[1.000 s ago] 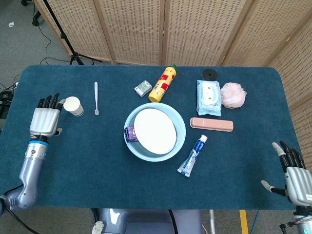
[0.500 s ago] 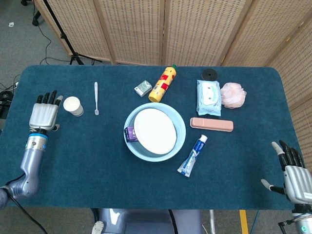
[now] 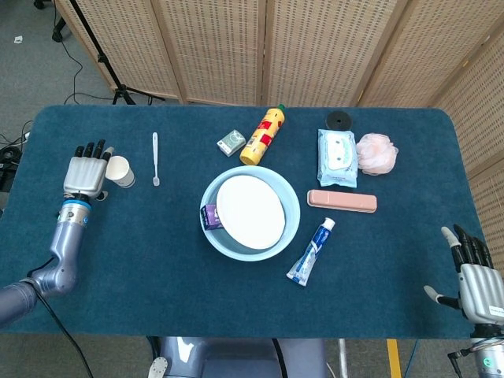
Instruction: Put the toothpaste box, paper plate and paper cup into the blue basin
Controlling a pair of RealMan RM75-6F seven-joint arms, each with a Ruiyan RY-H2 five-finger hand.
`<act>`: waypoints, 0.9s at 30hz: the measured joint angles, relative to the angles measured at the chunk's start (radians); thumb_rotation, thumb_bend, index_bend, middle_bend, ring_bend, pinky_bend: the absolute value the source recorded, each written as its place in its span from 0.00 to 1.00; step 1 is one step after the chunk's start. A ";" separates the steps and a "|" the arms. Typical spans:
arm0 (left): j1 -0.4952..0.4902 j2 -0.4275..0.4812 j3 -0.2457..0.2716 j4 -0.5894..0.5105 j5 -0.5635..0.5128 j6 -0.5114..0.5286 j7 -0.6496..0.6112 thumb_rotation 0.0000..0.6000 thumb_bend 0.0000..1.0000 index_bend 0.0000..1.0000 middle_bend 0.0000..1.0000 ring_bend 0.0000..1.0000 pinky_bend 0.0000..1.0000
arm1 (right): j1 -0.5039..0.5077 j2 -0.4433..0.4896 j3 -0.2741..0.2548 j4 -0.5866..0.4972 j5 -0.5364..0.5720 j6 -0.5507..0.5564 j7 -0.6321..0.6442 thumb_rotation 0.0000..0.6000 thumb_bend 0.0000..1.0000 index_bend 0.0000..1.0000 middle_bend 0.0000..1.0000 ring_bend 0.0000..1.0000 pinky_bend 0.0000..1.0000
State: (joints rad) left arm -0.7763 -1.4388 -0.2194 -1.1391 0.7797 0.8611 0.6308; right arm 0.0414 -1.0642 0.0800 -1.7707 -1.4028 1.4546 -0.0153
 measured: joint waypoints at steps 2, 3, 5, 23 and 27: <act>-0.009 -0.015 0.002 0.029 0.000 -0.016 -0.008 1.00 0.17 0.00 0.00 0.06 0.12 | 0.001 -0.001 0.001 0.001 0.007 -0.003 -0.005 1.00 0.13 0.00 0.00 0.00 0.00; -0.012 -0.021 0.003 0.041 -0.001 -0.022 -0.012 1.00 0.17 0.00 0.00 0.06 0.12 | 0.001 -0.001 0.002 0.001 0.010 -0.004 -0.007 1.00 0.13 0.00 0.00 0.00 0.00; -0.019 -0.034 0.006 0.067 -0.001 -0.035 -0.019 1.00 0.17 0.00 0.00 0.06 0.12 | 0.003 -0.004 0.003 0.005 0.017 -0.009 -0.012 1.00 0.13 0.00 0.00 0.00 0.00; -0.052 -0.198 0.026 0.345 0.072 -0.090 -0.117 1.00 0.25 0.18 0.00 0.08 0.12 | 0.011 -0.022 0.011 0.022 0.059 -0.028 -0.049 1.00 0.13 0.00 0.00 0.00 0.00; -0.055 -0.240 0.029 0.398 0.126 -0.069 -0.159 1.00 0.30 0.36 0.03 0.15 0.13 | 0.012 -0.022 0.011 0.022 0.062 -0.031 -0.052 1.00 0.13 0.00 0.00 0.00 0.00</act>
State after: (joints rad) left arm -0.8308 -1.6784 -0.1907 -0.7414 0.9062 0.7918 0.4718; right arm 0.0533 -1.0865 0.0906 -1.7486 -1.3411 1.4233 -0.0674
